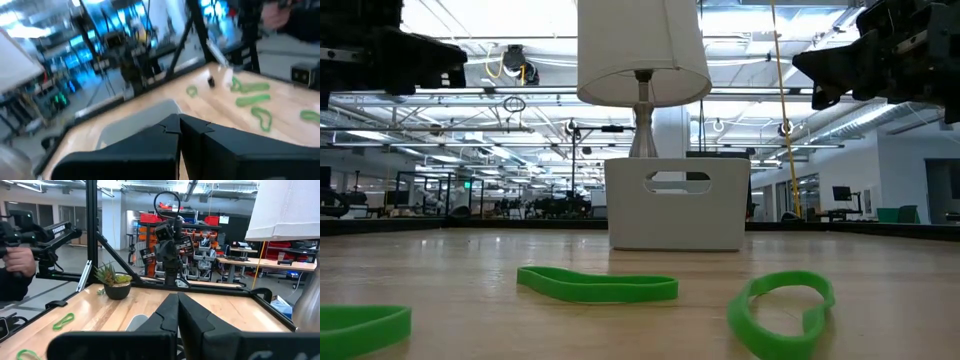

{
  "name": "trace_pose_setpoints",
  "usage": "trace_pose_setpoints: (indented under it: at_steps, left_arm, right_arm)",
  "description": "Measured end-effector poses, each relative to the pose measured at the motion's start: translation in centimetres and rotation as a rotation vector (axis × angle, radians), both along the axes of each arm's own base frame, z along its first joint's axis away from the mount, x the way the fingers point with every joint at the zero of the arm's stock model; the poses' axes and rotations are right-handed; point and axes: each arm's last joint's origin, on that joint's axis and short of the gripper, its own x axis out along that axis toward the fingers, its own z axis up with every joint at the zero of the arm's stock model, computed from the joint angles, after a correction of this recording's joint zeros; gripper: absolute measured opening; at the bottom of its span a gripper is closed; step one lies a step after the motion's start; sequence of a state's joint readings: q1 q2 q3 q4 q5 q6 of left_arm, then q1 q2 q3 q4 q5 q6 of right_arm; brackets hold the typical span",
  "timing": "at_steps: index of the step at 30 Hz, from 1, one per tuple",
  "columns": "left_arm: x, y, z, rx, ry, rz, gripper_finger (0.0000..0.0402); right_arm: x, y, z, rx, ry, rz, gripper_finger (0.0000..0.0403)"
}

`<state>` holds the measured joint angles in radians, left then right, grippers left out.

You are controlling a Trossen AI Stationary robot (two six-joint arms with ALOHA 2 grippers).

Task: Pick and place rubber bands into bin
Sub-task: Put the green rubber band into the gray bin

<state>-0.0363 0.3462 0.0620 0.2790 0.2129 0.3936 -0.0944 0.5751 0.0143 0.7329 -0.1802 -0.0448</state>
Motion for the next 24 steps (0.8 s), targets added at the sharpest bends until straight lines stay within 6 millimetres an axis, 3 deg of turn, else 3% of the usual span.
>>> trace_pose_setpoints:
  at_steps: [3,10,14,21,24]
  left_arm:
    - [-0.1,0.4,-1.0,-0.027,-0.026,0.004,0.0]
    - [-0.1,1.3,-0.7,-0.031,-0.059,0.075,0.0004]
    - [-0.1,1.6,-0.2,-0.028,-0.108,0.146,0.002]
    - [-0.1,1.9,-0.5,-0.068,-0.077,0.214,0.0013]
    - [-0.1,2.0,-0.5,-0.104,-0.073,0.249,0.0004]
  right_arm:
    - [0.0,0.0,-0.1,0.003,0.007,0.0,0.0]
    - [0.1,0.0,-0.4,0.037,0.053,0.005,0.0]
    - [0.4,0.1,-1.4,0.066,0.241,0.013,0.0]
    - [2.2,1.8,4.6,0.07,0.513,0.052,0.0]
    - [2.9,3.5,7.4,0.046,0.523,0.139,0.0]
